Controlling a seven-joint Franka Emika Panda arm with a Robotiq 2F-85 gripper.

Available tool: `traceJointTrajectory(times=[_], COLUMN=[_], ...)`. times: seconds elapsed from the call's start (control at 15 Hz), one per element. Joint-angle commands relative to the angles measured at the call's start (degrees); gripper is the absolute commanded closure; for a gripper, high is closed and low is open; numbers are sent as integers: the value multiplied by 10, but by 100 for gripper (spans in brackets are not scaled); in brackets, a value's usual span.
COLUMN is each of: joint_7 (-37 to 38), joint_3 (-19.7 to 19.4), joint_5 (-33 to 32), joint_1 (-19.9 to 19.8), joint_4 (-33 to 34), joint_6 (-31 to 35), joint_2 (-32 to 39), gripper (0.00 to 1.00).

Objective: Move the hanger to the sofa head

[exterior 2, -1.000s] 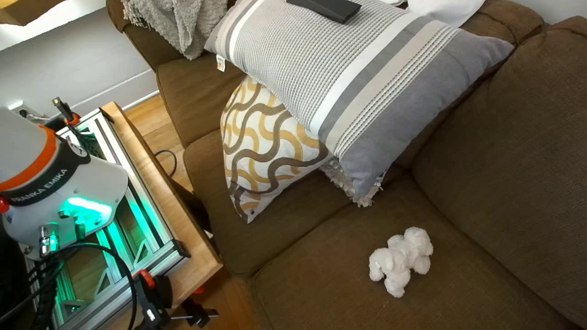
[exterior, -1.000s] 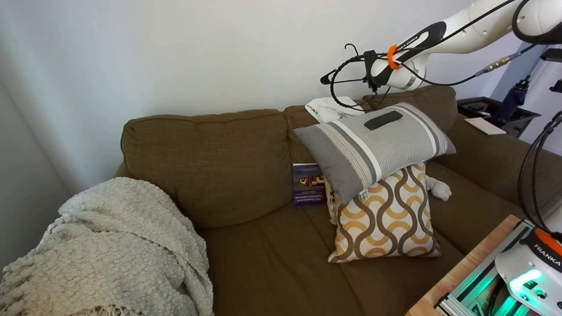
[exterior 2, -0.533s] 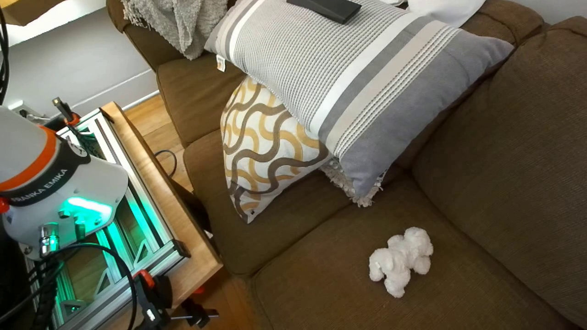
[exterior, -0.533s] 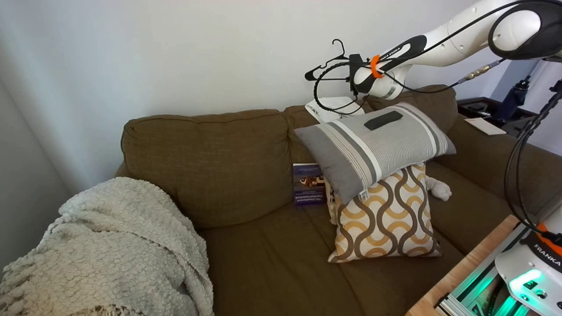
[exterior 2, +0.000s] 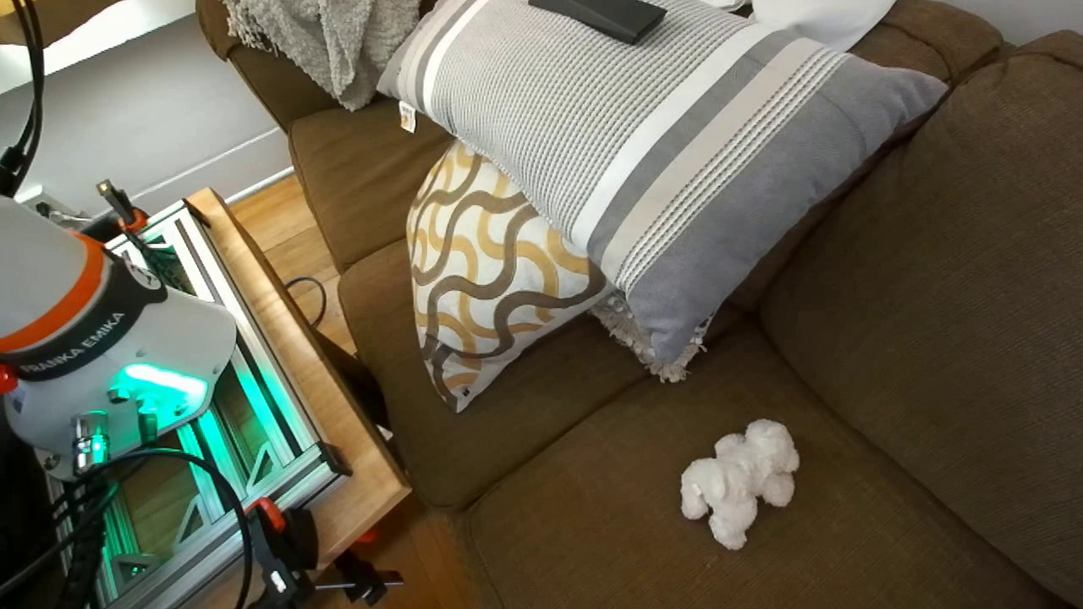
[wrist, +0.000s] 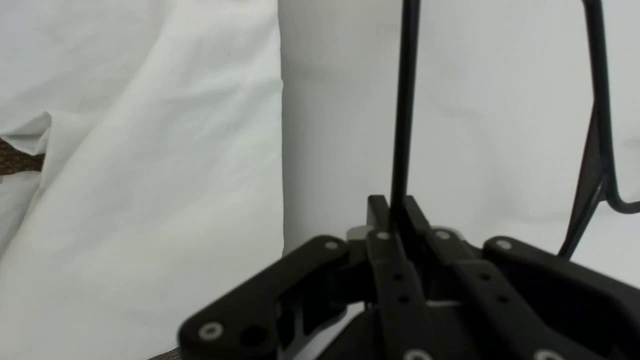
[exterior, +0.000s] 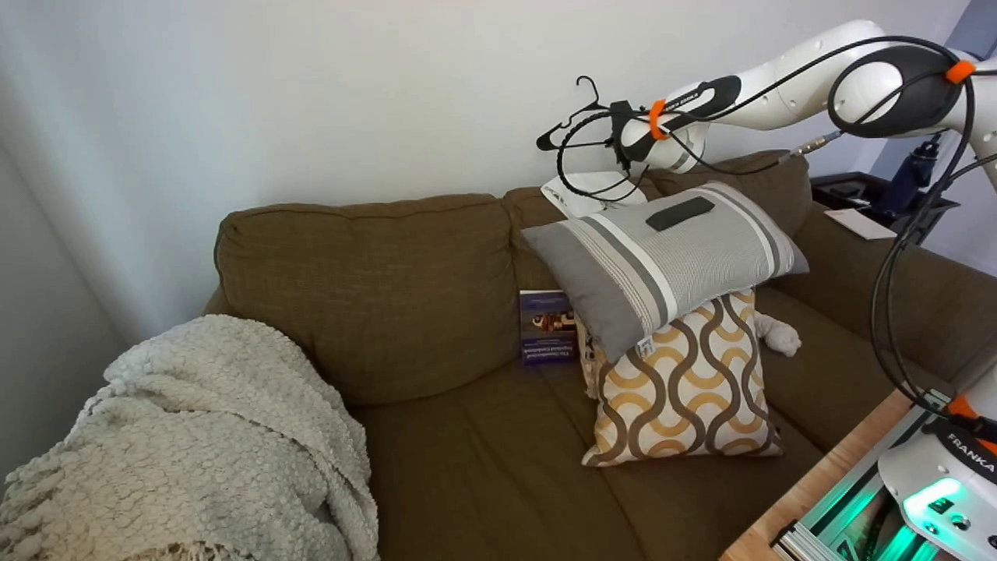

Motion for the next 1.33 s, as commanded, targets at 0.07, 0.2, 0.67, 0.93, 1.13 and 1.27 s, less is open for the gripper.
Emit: traceJointTrajectory(times=[0.07,0.2,0.67,0.93,1.13,1.27], joint_7=[-49,-53,-8,25,45,55], joint_3=[-18,-4,-11,-16,-20,-23], joint_5=[17,24,49,42,35,33], joint_1=[21,15,10,6,5,5], joint_4=[114,151,262,302,326,338], joint_6=[-73,-128,-293,-386,-423,-438], joint_2=[65,82,130,145,156,162], gripper=[98,96,98,68,43,28])
